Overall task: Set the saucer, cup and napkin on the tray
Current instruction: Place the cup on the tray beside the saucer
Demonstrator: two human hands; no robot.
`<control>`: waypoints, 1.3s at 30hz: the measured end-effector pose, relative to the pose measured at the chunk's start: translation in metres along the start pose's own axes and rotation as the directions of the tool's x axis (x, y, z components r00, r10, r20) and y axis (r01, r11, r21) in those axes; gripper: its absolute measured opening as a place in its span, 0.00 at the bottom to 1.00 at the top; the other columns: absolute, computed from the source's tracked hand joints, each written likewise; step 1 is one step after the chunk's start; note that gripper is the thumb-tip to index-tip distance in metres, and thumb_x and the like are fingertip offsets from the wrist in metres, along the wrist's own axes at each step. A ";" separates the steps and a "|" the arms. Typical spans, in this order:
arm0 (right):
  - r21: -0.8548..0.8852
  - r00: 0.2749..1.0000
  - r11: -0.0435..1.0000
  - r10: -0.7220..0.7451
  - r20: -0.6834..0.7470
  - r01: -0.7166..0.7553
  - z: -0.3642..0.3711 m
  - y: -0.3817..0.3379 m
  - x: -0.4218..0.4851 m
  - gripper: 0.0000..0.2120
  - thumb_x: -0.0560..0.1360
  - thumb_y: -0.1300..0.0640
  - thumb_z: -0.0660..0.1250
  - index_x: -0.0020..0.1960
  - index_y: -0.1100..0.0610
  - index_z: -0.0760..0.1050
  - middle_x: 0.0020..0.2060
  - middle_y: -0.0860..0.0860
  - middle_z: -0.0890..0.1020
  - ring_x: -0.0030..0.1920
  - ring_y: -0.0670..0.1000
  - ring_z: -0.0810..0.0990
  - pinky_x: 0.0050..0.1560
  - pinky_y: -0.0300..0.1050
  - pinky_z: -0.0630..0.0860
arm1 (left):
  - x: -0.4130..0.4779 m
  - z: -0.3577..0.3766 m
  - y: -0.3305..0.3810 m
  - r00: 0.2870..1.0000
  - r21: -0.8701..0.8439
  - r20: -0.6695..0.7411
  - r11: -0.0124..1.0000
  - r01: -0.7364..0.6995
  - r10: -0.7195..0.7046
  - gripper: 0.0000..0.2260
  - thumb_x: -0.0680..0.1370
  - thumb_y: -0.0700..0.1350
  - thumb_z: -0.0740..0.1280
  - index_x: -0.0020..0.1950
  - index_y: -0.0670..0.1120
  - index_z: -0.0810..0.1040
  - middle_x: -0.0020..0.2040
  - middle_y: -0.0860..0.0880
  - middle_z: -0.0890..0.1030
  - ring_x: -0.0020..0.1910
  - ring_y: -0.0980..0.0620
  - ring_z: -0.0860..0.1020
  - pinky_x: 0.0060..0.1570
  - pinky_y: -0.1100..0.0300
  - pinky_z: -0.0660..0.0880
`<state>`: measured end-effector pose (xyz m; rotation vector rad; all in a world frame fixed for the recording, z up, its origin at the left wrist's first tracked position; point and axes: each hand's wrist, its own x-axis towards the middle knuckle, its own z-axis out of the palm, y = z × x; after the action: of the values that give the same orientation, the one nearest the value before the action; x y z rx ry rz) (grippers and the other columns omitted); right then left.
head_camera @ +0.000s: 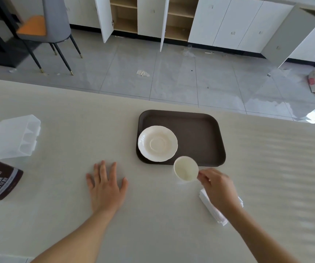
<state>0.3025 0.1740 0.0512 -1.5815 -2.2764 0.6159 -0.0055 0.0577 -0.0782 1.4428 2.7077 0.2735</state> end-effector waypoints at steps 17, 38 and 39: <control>-0.074 0.999 0.997 0.038 0.036 -0.035 -0.006 0.031 0.116 0.07 0.79 0.63 0.66 0.51 0.60 0.83 0.39 0.49 0.78 0.41 0.55 0.78 0.41 0.42 0.68 | -0.001 -0.007 0.003 1.000 0.002 0.016 1.000 0.013 -0.013 0.31 0.74 0.61 0.54 0.75 0.49 0.66 0.76 0.41 0.63 0.78 0.40 0.54 0.75 0.38 0.50; -0.050 0.996 0.995 0.083 0.033 -0.081 0.007 0.043 0.120 0.09 0.78 0.57 0.68 0.57 0.57 0.81 0.49 0.52 0.82 0.45 0.54 0.79 0.44 0.43 0.72 | -0.001 -0.007 0.002 1.000 0.015 0.023 1.000 0.015 -0.015 0.31 0.74 0.61 0.54 0.75 0.49 0.66 0.76 0.40 0.63 0.77 0.40 0.56 0.75 0.38 0.50; -0.035 0.995 0.995 0.093 0.029 -0.092 0.005 0.044 0.118 0.11 0.78 0.56 0.68 0.59 0.57 0.80 0.51 0.52 0.82 0.46 0.54 0.80 0.45 0.44 0.73 | -0.001 -0.006 0.002 1.000 0.016 0.024 1.000 0.015 -0.015 0.31 0.74 0.61 0.54 0.75 0.49 0.66 0.76 0.40 0.63 0.77 0.40 0.56 0.74 0.38 0.51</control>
<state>0.2946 0.2966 0.0245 -1.7126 -2.2571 0.6319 -0.0040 0.0571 -0.0719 1.4198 2.7066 0.2329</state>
